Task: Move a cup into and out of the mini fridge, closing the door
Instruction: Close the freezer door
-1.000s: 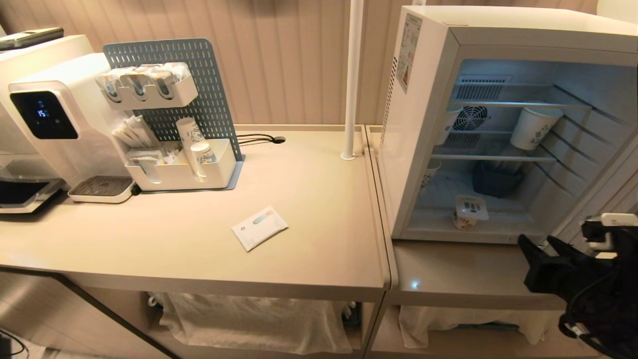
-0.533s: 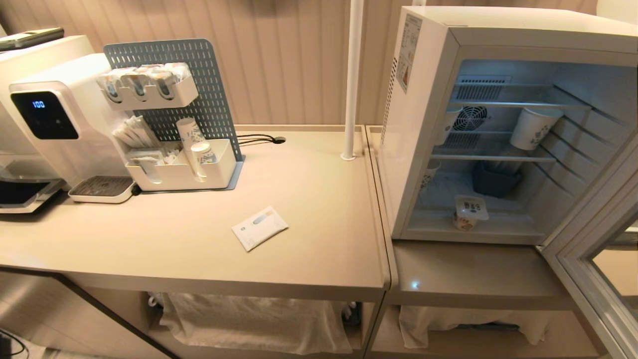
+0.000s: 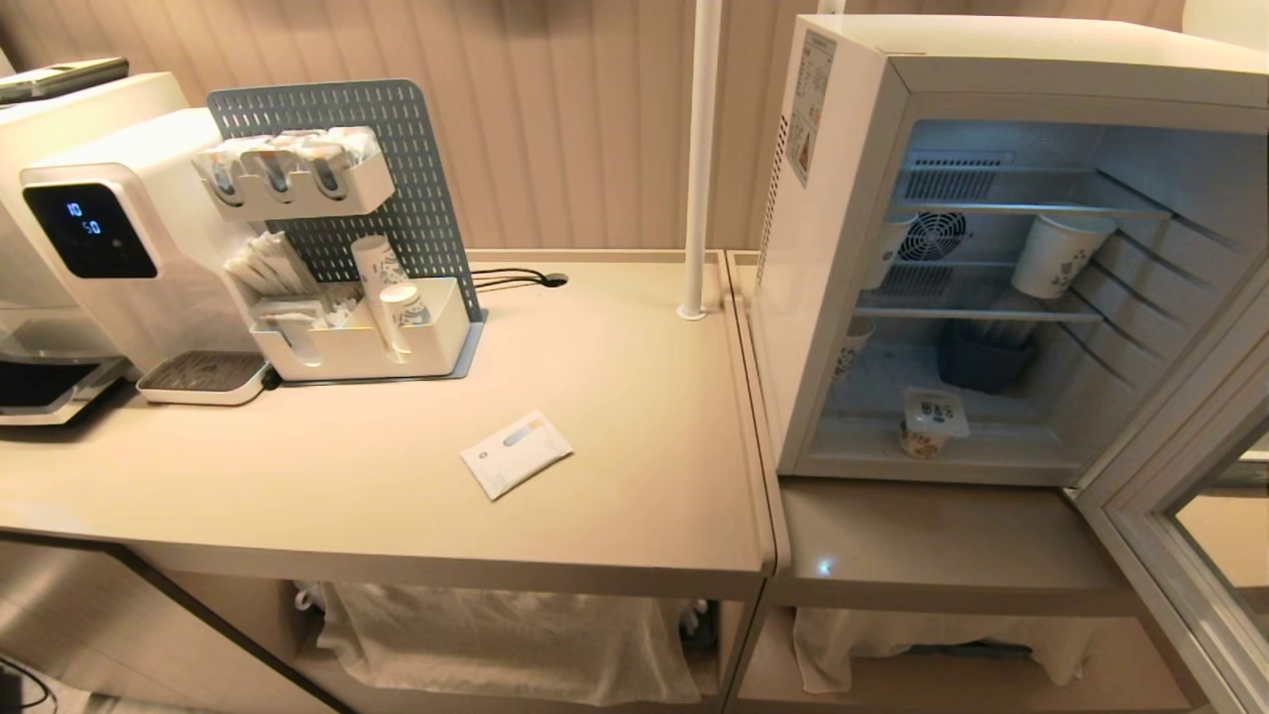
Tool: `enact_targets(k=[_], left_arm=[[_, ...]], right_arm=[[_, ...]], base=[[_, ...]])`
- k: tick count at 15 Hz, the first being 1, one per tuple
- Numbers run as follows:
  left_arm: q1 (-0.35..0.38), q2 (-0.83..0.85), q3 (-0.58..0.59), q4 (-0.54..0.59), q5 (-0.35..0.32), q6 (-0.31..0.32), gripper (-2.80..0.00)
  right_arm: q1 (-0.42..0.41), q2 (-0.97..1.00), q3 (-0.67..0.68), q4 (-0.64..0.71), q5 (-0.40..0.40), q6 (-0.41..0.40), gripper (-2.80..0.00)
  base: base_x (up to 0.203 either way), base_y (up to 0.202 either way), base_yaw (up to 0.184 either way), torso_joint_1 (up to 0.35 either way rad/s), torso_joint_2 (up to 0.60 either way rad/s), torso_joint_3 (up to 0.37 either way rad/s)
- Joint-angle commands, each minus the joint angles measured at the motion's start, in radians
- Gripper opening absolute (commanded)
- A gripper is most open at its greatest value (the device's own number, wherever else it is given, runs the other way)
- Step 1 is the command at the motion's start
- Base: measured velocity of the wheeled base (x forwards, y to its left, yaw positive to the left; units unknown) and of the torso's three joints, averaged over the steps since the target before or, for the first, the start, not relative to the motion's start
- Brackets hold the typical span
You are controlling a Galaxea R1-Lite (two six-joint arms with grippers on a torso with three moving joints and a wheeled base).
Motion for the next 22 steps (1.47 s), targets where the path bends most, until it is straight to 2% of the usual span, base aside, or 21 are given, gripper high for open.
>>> enact_targets(k=[1, 8, 11, 12, 13, 14, 16, 18, 19, 20, 22], left_arm=[[0.0, 0.002, 0.001, 0.0, 0.0, 0.0, -2.8], [0.0, 0.002, 0.001, 0.0, 0.0, -0.002, -2.8], [0.0, 0.002, 0.002, 0.0, 0.0, 0.0, -2.8], [0.0, 0.002, 0.0, 0.0, 0.0, 0.0, -2.8], [0.0, 0.002, 0.001, 0.0, 0.0, 0.0, -2.8], [0.0, 0.002, 0.002, 0.0, 0.0, -0.002, -2.8], [0.0, 0.002, 0.001, -0.001, 0.0, -0.002, -2.8], [0.0, 0.002, 0.0, -0.001, 0.0, -0.002, -2.8], [0.0, 0.002, 0.001, -0.001, 0.0, -0.002, -2.8], [0.0, 0.002, 0.001, -0.001, 0.0, -0.002, -2.8], [0.0, 0.002, 0.001, -0.001, 0.0, -0.003, -2.8]], right_arm=[[-0.043, -0.063, 0.011, 0.003, -0.004, -0.002, -2.8], [-0.145, -0.187, 0.092, 0.006, 0.024, -0.005, -2.8], [-0.173, -0.287, 0.148, 0.0, 0.09, -0.003, -2.8], [-0.172, -0.323, 0.169, -0.002, 0.181, 0.004, -2.8], [-0.173, -0.344, 0.181, 0.002, 0.337, 0.021, -2.8], [-0.176, -0.364, 0.188, 0.037, 0.517, 0.048, -2.8], [-0.18, -0.426, 0.173, 0.215, 0.835, 0.094, -2.8], [-0.183, -0.506, 0.146, 0.39, 1.247, 0.143, -2.8], [-0.185, -0.531, 0.138, 0.461, 1.404, 0.172, -2.8], [-0.187, -0.552, 0.141, 0.522, 1.499, 0.2, -2.8], [-0.189, -0.56, 0.218, 0.529, 1.511, 0.2, -2.8]], base=[[0.0, 0.0, 0.0, 0.0, 0.0, 0.0], [0.0, 0.0, 0.0, 0.0, 0.0, 0.0], [0.0, 0.0, 0.0, 0.0, 0.0, 0.0], [0.0, 0.0, 0.0, 0.0, 0.0, 0.0], [0.0, 0.0, 0.0, 0.0, 0.0, 0.0], [0.0, 0.0, 0.0, 0.0, 0.0, 0.0], [0.0, 0.0, 0.0, 0.0, 0.0, 0.0], [0.0, 0.0, 0.0, 0.0, 0.0, 0.0], [0.0, 0.0, 0.0, 0.0, 0.0, 0.0], [0.0, 0.0, 0.0, 0.0, 0.0, 0.0], [0.0, 0.0, 0.0, 0.0, 0.0, 0.0]])
